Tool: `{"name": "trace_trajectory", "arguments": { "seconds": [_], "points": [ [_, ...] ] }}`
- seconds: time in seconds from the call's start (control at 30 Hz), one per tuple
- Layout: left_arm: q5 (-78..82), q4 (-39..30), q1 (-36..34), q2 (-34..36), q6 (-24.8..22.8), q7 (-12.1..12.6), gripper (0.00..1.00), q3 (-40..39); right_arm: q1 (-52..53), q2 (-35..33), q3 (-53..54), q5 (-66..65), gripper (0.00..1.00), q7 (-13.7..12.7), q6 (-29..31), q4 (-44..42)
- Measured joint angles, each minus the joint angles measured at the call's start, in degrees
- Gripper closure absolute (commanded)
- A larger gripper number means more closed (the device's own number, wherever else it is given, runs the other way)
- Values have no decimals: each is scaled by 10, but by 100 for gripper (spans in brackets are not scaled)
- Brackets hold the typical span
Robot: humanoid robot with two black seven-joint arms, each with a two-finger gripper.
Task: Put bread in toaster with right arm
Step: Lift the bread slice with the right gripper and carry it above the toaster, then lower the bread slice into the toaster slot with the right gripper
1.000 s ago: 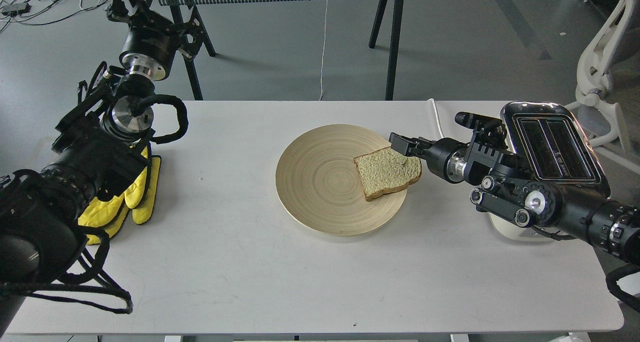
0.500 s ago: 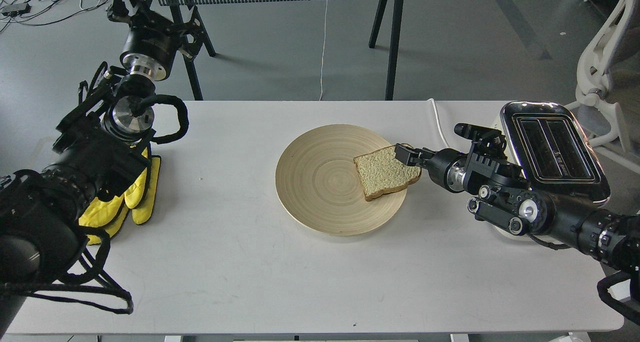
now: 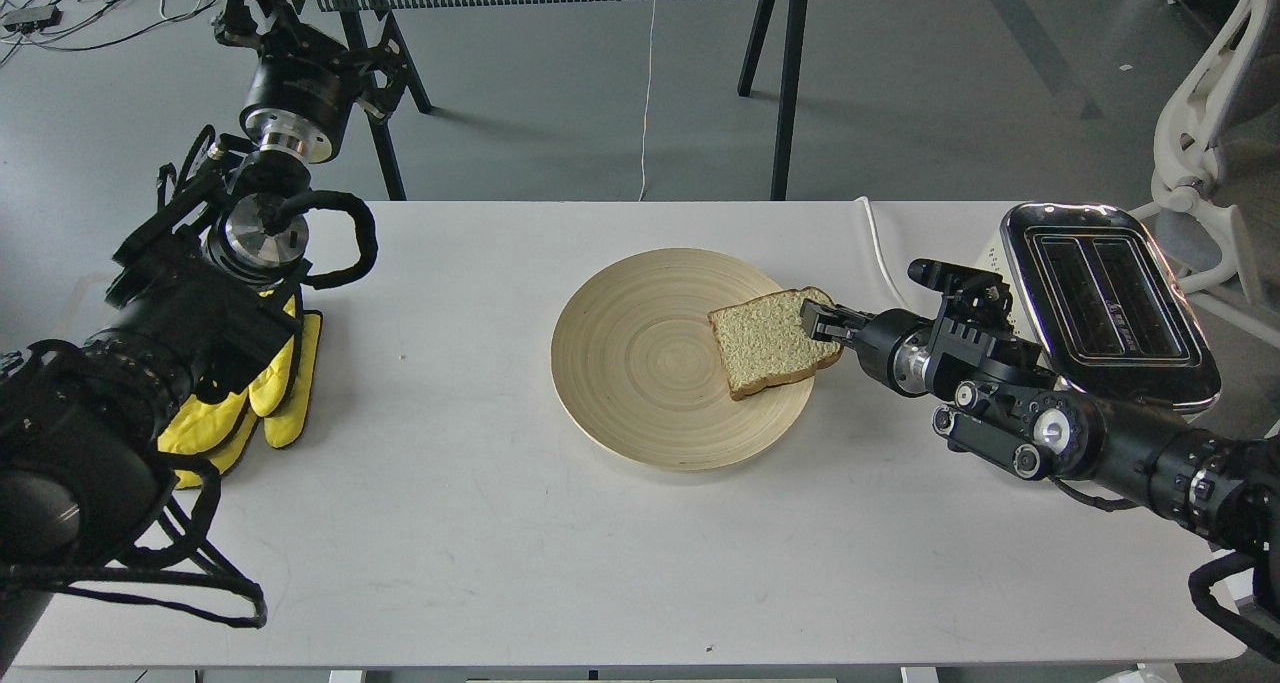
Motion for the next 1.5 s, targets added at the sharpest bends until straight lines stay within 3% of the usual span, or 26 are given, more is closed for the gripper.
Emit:
{"name": "trace_trajectory", "arguments": {
  "seconds": [0.17,0.4,0.53,0.8,1.07,1.33,1.5],
  "points": [
    [0,0,0,0,0,0,0,0,0,1,3,2,100,0,0,3],
    [0,0,1,0,0,-9,0,-1,7,2,20,4,100,-3,-1,18],
    [0,0,1,1,0,-12,0,-1,28,-33,65,4,100,-15,7,61],
    [0,0,1,1,0,-12,0,-1,108,-199,73,1,100,-57,15,204],
    [0,0,1,1,0,-12,0,-1,173,-404,66,-5,100,-81,79,344],
    [0,0,1,0,0,-13,0,-1,161,-580,64,-11,100,-79,124,431],
    [0,0,1,0,0,-18,0,0,146,-619,63,-12,100,-74,126,437]
  ]
}}
